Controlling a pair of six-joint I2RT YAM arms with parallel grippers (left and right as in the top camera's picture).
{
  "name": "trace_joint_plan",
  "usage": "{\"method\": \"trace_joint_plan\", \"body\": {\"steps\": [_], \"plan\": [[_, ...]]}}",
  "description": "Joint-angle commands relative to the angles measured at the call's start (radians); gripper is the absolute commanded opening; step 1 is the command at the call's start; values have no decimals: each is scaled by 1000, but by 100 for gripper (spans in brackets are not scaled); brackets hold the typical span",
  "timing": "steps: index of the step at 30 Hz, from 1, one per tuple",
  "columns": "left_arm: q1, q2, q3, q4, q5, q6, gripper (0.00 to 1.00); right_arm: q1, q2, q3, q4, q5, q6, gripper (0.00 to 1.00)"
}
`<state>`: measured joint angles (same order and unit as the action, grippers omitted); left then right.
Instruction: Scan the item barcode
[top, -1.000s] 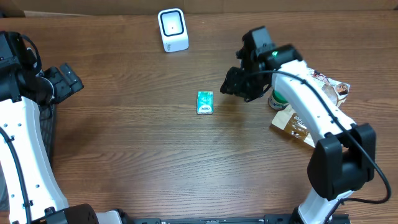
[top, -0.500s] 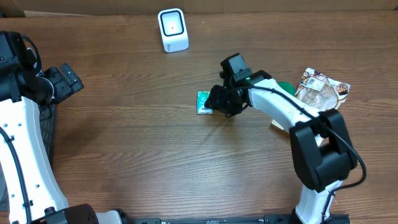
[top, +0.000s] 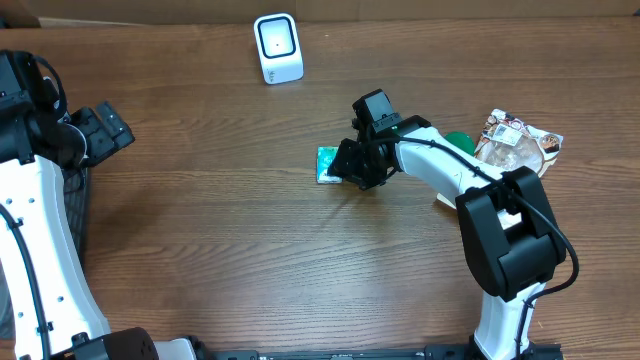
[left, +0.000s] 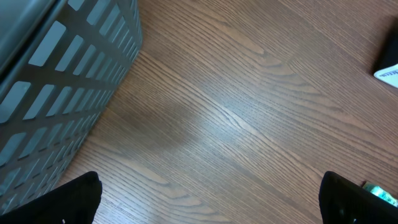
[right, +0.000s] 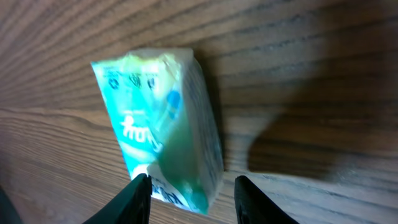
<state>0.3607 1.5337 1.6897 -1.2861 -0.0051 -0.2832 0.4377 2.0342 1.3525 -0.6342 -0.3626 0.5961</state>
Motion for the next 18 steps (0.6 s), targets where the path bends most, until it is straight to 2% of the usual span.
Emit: {"method": "trace_joint_plan", "body": {"steps": [1,4,8,13,18], "plan": [[-1,0,7,3,-9,18,99,6,39,-6,16,-2,34,40],[-1,0,7,3,-9,18,100,9,68,-6,16,-6,37,36],[-1,0,7,3,-9,18,100,15,81,-6,8,-6,45,27],[-1,0,7,3,-9,18,100,9,81,-3,3,-6,44,4],[-1,0,7,3,-9,18,100,-25,51,31,-48,-86,-43,4]]}}
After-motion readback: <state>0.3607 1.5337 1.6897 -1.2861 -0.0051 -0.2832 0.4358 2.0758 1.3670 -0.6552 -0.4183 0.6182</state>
